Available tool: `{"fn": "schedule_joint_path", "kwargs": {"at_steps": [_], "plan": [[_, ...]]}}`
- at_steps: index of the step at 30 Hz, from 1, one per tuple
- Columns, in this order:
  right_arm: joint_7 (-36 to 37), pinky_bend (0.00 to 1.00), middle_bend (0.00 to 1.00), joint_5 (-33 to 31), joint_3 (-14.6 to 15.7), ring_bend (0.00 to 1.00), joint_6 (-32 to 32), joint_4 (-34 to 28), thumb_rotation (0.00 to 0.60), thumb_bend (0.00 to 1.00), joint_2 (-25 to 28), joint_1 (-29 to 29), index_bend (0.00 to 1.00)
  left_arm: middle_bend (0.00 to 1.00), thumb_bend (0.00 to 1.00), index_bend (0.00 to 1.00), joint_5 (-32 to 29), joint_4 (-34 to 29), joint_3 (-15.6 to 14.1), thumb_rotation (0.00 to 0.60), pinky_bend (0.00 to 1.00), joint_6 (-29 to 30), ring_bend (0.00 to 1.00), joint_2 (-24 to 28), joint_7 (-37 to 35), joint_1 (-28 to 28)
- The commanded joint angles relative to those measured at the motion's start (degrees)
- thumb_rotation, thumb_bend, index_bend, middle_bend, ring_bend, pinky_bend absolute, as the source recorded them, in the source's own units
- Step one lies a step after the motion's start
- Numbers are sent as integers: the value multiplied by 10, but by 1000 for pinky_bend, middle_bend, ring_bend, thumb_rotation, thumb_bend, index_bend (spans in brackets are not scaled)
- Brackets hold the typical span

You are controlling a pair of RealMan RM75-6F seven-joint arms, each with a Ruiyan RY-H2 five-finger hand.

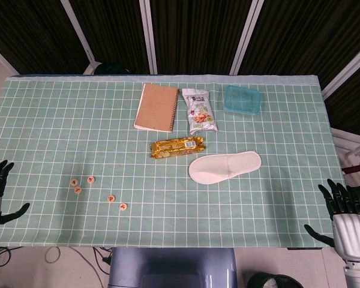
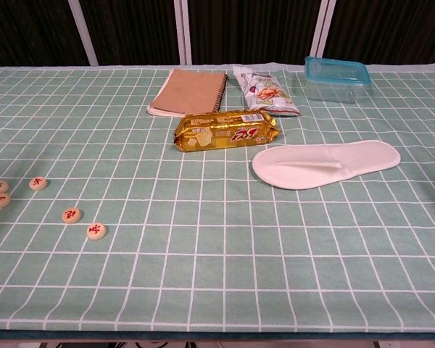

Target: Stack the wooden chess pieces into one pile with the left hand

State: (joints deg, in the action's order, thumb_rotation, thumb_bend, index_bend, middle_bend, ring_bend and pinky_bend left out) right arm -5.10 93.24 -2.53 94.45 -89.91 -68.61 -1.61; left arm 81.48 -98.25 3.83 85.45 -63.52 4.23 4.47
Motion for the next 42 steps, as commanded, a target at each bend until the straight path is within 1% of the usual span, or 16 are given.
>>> {"fn": "schedule_joint_path", "kwargs": {"at_steps": [1, 28, 32, 35, 38, 42], "plan": [[0, 0, 31, -1, 0, 0, -1, -1, 600, 204, 0, 0, 94, 0, 153, 48, -1, 0, 0, 600, 0, -1, 0, 0, 0, 0], [5, 0, 32, -20, -3, 0, -4, -16, 600, 204, 6, -4, 94, 0, 152, 102, 19, 3, -8, 600, 0, -18, 0, -14, 15, 12], [4, 0, 31, -22, -3, 0, -4, -18, 600, 205, 5, -5, 94, 0, 152, 111, 36, 2, -15, 600, 0, -36, 0, -18, 16, 26], [3, 0, 31, -23, -3, 0, -4, -19, 600, 204, 5, -5, 94, 0, 153, 119, 34, 0, -16, 600, 0, -57, 0, -19, 28, 37], [3, 0, 31, -25, -4, 0, -6, -20, 600, 204, 5, -5, 94, 0, 152, 137, 26, 2, -13, 600, 0, -71, 0, -26, 49, 47], [3, 0, 31, -27, -4, 0, -7, -22, 600, 204, 5, -5, 95, 0, 152, 160, 12, 15, -2, 600, 0, -79, 0, -47, 73, 58]]}}
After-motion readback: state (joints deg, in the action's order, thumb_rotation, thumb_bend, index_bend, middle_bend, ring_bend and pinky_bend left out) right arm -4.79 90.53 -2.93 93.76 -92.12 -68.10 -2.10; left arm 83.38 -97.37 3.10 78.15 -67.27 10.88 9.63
